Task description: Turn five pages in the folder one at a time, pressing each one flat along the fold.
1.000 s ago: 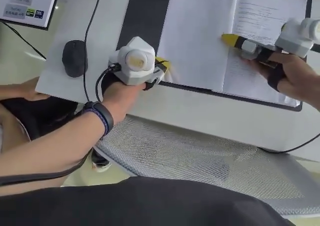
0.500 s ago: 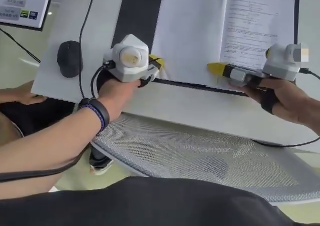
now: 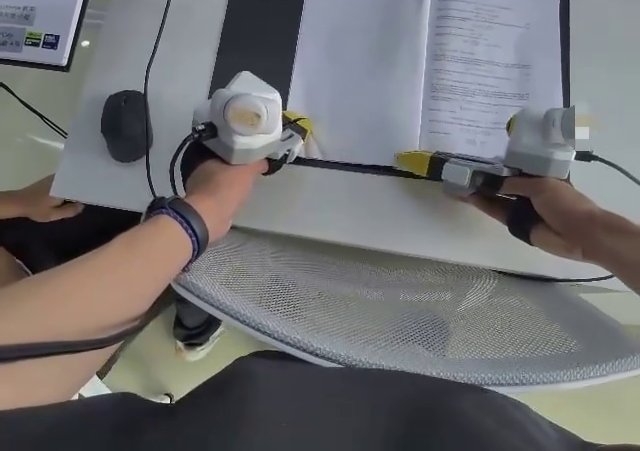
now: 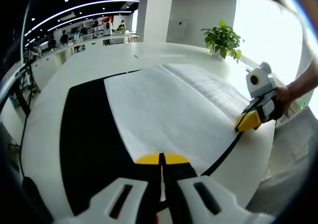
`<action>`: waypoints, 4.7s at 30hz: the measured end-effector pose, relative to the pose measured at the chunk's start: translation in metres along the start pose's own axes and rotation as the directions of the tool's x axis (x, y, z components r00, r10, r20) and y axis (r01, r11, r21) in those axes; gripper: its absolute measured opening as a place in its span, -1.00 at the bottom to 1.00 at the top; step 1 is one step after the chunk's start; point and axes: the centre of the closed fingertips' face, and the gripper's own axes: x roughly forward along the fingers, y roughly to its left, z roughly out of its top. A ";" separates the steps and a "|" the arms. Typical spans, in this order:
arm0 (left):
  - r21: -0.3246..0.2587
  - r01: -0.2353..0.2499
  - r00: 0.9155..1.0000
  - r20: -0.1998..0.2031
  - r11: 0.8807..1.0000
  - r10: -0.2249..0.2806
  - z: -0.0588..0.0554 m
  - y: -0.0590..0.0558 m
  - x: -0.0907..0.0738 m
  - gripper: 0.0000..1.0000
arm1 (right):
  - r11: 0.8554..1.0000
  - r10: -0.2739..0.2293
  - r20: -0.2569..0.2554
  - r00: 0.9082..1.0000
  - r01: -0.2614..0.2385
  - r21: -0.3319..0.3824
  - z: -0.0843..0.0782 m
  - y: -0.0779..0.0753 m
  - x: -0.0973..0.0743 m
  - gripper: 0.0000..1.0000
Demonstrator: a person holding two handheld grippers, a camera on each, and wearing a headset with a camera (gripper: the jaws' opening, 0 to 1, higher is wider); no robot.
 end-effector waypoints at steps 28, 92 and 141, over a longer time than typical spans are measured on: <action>-0.033 -0.025 0.999 -0.029 0.999 0.024 0.012 -0.006 -0.012 -0.84 | 0.961 -0.250 0.256 0.934 0.271 -0.053 0.031 0.011 -0.107 -0.59; 0.191 0.150 0.986 0.045 0.970 -0.161 0.100 -0.104 -0.041 -0.02 | 0.782 -0.544 0.464 0.700 0.623 -0.024 0.039 -0.014 -0.258 0.16; 0.193 0.239 0.971 -0.079 0.952 -0.228 0.066 -0.267 0.128 -0.43 | 0.792 -0.548 0.429 0.718 0.610 -0.009 0.024 -0.026 -0.273 0.15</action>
